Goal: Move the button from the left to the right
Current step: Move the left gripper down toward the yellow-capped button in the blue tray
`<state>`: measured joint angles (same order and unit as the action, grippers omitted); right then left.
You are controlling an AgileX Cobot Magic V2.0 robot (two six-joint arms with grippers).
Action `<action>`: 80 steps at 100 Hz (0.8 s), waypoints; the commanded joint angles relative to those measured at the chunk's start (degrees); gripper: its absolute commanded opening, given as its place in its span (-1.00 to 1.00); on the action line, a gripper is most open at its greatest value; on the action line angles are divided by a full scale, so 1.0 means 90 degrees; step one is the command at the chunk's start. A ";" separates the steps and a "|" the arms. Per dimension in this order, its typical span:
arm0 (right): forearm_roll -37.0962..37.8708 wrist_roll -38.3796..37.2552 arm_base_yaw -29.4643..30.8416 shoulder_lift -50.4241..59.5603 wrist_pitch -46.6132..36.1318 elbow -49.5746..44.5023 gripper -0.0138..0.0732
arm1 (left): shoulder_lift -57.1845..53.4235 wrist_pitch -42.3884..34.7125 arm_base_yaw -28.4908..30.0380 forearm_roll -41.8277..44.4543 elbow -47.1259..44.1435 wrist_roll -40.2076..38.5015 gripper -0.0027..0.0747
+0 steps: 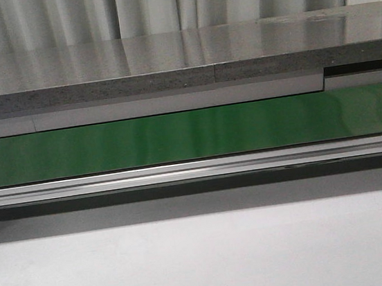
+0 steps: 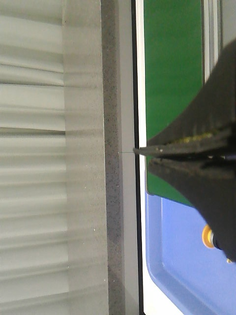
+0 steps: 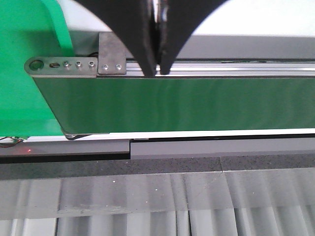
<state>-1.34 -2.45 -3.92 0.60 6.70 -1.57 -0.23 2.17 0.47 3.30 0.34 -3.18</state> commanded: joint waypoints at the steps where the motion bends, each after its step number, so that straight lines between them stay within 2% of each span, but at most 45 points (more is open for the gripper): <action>1: 0.0032 0.0019 -0.0010 0.0128 -0.0481 0.0093 -0.84 | -0.0213 -0.0543 0.0001 -0.0048 -0.0374 -0.0050 -0.98; 80: 0.0032 0.0019 -0.0010 0.0128 -0.0481 0.0093 -0.84 | -0.0213 -0.0676 0.0001 -0.0091 -0.0342 -0.0050 -0.98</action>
<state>-1.34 -2.45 -3.92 0.60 6.70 -1.57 -0.23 1.74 0.47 3.30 0.34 -3.18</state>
